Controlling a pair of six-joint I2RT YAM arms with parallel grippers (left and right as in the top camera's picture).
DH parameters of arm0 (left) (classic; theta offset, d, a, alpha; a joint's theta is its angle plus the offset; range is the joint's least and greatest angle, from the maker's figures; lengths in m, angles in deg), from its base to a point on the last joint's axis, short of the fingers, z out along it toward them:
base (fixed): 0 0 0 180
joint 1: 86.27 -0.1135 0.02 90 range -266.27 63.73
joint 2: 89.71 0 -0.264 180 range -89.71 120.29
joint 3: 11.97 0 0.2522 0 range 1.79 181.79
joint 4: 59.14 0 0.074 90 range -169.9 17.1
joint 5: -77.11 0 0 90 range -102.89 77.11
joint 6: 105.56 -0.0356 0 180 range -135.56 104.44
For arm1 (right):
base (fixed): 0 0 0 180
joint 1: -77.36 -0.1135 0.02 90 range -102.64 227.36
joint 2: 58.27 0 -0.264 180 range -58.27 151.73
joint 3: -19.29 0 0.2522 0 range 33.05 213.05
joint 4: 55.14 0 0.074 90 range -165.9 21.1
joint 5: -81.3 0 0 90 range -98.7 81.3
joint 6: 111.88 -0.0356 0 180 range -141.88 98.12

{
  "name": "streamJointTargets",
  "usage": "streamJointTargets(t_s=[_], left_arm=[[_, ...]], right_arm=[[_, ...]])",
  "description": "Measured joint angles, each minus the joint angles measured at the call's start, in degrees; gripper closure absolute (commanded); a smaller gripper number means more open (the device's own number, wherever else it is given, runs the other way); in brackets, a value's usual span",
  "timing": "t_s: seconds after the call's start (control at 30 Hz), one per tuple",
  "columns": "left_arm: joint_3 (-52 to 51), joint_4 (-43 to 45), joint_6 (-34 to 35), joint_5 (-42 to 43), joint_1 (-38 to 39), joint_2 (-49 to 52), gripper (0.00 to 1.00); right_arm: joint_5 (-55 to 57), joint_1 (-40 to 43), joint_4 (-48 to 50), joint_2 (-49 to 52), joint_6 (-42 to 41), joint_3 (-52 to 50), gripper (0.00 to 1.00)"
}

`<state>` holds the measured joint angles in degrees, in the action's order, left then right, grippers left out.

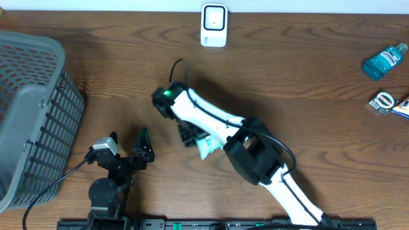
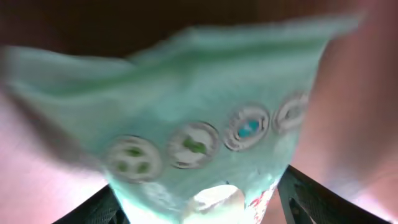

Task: Scan the item barcode
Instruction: 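Reach the right gripper to the mint-green wipes pack and grasp it, then lift the wipes pack and turn it in the right gripper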

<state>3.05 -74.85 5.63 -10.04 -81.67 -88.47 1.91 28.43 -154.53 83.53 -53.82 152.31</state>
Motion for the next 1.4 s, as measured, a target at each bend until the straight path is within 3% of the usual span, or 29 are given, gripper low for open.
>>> streamJointTargets(t_s=[0.33,0.47,0.83,0.93,1.07,1.2,1.4], left_arm=[[0.0,0.0,0.0,0.0,0.0,0.0,0.02],[0.0,0.0,0.0,0.0,0.0,0.0,0.02],[0.0,0.0,0.0,0.0,0.0,0.0,0.02],[0.0,0.0,0.0,0.0,0.0,0.0,0.02],[0.0,0.0,0.0,0.0,0.0,0.0,0.02],[0.0,0.0,0.0,0.0,0.0,0.0,0.02],[0.0,0.0,0.0,0.0,0.0,0.0,0.02]], right_arm=[[8.3,9.7,3.0,-0.1,8.5,3.1,0.11],[8.2,9.2,2.6,-0.3,6.4,4.3,0.16],[4.4,4.6,0.5,-0.8,-11.9,-0.3,0.30],[5.6,3.7,0.7,-1.4,-15.3,-2.4,0.41],[7.4,3.7,2.4,-2.4,-17.8,-5.5,0.63],[8.7,3.8,5.0,-3.4,-19.1,-8.8,0.95],[8.1,4.0,5.7,-4.3,-14.9,-9.8,0.99]])
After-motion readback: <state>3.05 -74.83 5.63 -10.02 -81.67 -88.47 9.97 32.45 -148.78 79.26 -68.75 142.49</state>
